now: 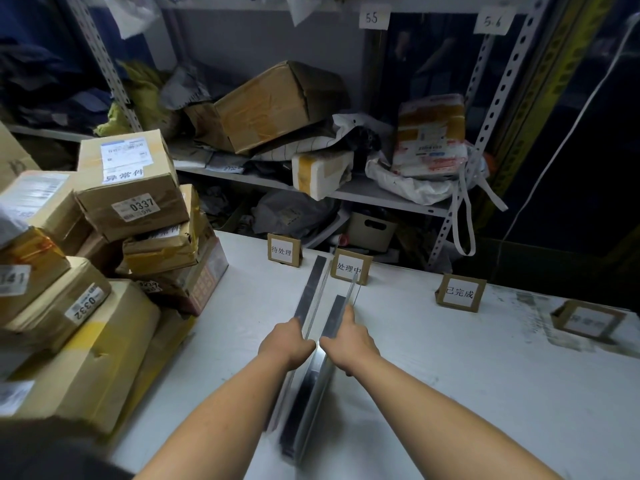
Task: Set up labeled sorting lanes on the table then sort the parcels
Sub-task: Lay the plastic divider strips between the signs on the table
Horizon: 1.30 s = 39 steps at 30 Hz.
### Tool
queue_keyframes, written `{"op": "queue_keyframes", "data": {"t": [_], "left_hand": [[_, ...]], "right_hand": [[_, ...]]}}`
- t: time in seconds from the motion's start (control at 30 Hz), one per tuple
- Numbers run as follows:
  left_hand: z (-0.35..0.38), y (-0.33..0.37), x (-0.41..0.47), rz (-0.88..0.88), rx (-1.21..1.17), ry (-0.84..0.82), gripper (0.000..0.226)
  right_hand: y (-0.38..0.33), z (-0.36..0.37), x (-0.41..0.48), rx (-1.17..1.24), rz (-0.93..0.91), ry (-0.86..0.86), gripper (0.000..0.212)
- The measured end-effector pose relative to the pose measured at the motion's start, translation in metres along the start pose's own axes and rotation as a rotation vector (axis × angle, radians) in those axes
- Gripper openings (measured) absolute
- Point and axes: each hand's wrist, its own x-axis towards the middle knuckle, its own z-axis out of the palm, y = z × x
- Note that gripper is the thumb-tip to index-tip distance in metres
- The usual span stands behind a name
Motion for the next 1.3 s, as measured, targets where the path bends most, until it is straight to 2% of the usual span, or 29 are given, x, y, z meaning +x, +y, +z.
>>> {"op": "queue_keyframes", "data": {"t": [0.17, 0.33, 0.5, 0.73, 0.9, 1.13, 1.3], "left_hand": [[0.005, 0.003, -0.001, -0.034, 0.003, 0.02, 0.047], [0.005, -0.003, -0.002, -0.052, 0.007, 0.065, 0.041], [-0.002, -0.009, -0.001, -0.02, -0.054, 0.114, 0.044], [-0.014, -0.008, 0.003, 0.024, -0.129, 0.119, 0.054], [-0.018, -0.016, 0.016, 0.036, -0.088, 0.09, 0.055], [-0.025, -0.02, 0.029, 0.075, 0.096, 0.051, 0.029], [-0.032, -0.025, 0.032, 0.063, 0.153, 0.058, 0.026]], "right_hand": [[0.0, 0.003, -0.001, 0.027, 0.014, -0.043, 0.103], [0.005, -0.001, -0.001, 0.045, 0.01, -0.03, 0.097], [0.01, -0.004, -0.003, 0.059, -0.01, -0.013, 0.094], [0.002, -0.012, -0.001, 0.01, -0.031, -0.029, 0.104], [-0.005, -0.008, 0.008, -0.056, 0.01, -0.001, 0.098], [-0.015, -0.007, 0.016, -0.16, 0.083, 0.047, 0.098], [-0.023, -0.003, 0.017, -0.173, 0.119, 0.037, 0.102]]}}
